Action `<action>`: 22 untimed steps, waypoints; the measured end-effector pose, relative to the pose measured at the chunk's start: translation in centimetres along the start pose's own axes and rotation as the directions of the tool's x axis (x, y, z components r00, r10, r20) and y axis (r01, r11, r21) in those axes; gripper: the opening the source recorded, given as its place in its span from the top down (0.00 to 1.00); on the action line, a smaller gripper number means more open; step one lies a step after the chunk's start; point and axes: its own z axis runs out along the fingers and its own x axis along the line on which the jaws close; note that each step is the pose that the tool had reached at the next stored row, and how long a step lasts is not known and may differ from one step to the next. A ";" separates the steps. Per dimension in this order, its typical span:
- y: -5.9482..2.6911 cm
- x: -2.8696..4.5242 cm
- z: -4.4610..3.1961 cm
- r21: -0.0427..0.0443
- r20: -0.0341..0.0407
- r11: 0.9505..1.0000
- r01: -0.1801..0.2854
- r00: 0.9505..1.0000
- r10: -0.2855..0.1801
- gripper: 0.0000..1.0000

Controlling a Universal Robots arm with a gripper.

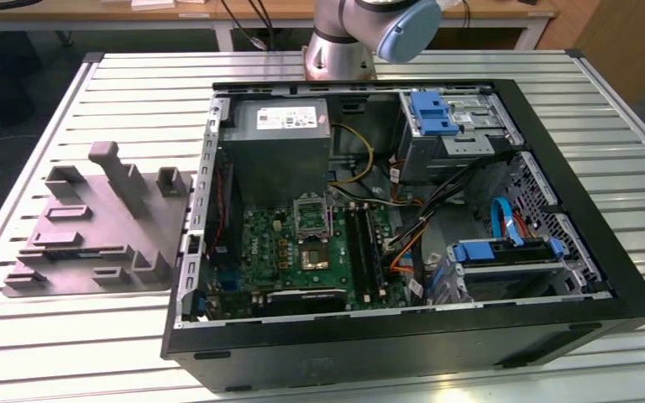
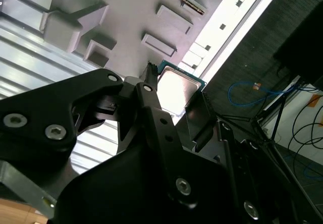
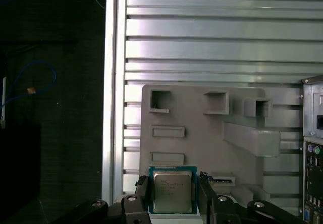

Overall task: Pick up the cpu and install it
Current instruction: 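Pick up the cpu and move it towards the insertion slot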

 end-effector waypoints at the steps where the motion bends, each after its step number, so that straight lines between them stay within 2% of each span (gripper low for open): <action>1: 0.00 0.00 -0.01 0.000 0.000 1.000 0.000 1.000 0.000 0.53; 12: 0.01 0.00 -0.26 0.000 0.000 1.000 0.000 1.000 0.000 0.53; 17: 0.01 -0.59 -0.26 0.000 0.000 1.000 0.000 1.000 0.000 0.53; 22: 0.01 -0.61 -0.26 0.000 0.000 1.000 0.000 1.000 0.000 0.53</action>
